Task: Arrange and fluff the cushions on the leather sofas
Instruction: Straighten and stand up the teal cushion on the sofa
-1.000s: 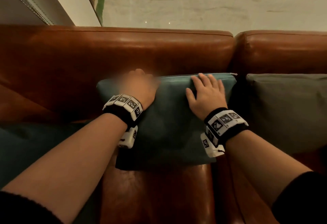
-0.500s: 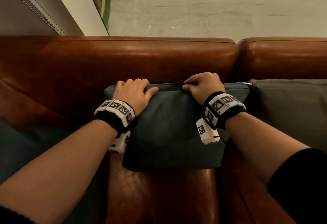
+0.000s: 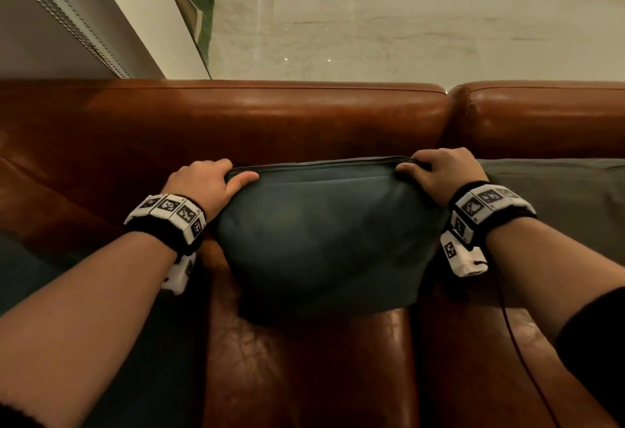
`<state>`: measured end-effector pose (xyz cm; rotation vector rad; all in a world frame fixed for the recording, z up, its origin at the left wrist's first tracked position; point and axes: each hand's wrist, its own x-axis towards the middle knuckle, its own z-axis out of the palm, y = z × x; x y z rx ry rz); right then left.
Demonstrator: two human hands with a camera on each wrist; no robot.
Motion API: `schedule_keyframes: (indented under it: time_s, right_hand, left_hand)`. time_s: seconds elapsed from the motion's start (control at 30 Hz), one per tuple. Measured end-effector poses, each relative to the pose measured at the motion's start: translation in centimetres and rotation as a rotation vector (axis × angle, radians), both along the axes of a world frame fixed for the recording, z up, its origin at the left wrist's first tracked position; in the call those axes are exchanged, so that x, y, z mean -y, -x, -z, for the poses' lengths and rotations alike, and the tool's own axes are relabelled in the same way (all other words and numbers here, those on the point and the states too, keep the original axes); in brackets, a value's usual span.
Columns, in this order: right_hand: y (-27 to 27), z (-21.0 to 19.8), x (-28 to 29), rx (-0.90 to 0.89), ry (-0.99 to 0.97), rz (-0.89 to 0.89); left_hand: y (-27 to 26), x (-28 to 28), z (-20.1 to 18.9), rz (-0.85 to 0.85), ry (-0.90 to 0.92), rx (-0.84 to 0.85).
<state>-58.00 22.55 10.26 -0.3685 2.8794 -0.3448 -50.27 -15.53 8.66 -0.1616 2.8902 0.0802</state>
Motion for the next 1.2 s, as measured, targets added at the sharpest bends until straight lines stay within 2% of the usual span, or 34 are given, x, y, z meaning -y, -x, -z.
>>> schedule_keyframes:
  time_s: [0.1, 0.17, 0.27, 0.37, 0.53, 0.67, 0.77, 0.8, 0.93, 1.1, 1.2]
  right_hand:
    - [-0.6, 0.7, -0.4, -0.030, 0.028, 0.048]
    - [-1.0, 1.3, -1.8, -0.040, 0.081, 0.102]
    - [-1.6, 1.2, -3.7, -0.065, 0.285, 0.307]
    - [-1.3, 0.9, -3.2, -0.034, 0.379, 0.448]
    - [-0.8, -0.3, -2.8, -0.083, 0.342, 0.459]
    - [-1.5, 0.5, -3.3, -0.103, 0.488, 0.517]
    - [-2.8, 2.9, -3.8, 0.064, 0.819, 0.778]
    - [-3.3, 4.2, -4.2, 0.108, 0.860, 0.829]
    - [-4.9, 7.0, -3.9, 0.226, 0.808, 0.816]
    - [-4.4, 7.1, -4.1, 0.026, 0.853, 0.944]
    - [-5.3, 7.3, -4.3, 0.000, 0.894, 0.963]
  left_hand:
    - [0.7, -0.4, -0.3, -0.074, -0.119, -0.057]
    - [-0.1, 0.3, 0.0, -0.189, -0.316, -0.153]
    - [-2.7, 0.8, 1.0, -0.404, -0.588, -0.183]
    - [-4.1, -0.2, 1.9, -0.541, -0.730, -0.211]
    - [-3.0, -1.2, 1.9, -0.659, -0.676, -0.322]
    - [-3.6, -1.1, 2.3, -0.752, -0.714, -0.336]
    - [-5.0, -0.8, 3.1, -0.892, -0.848, -0.292]
    - [-5.5, -0.8, 3.4, -0.915, -0.888, -0.272]
    - [-5.9, -0.3, 4.9, -0.804, -0.893, -0.287]
    - [-4.5, 0.0, 4.9, -0.835, -0.799, -0.428]
    - [-4.4, -0.7, 5.2, -0.877, -0.820, -0.406]
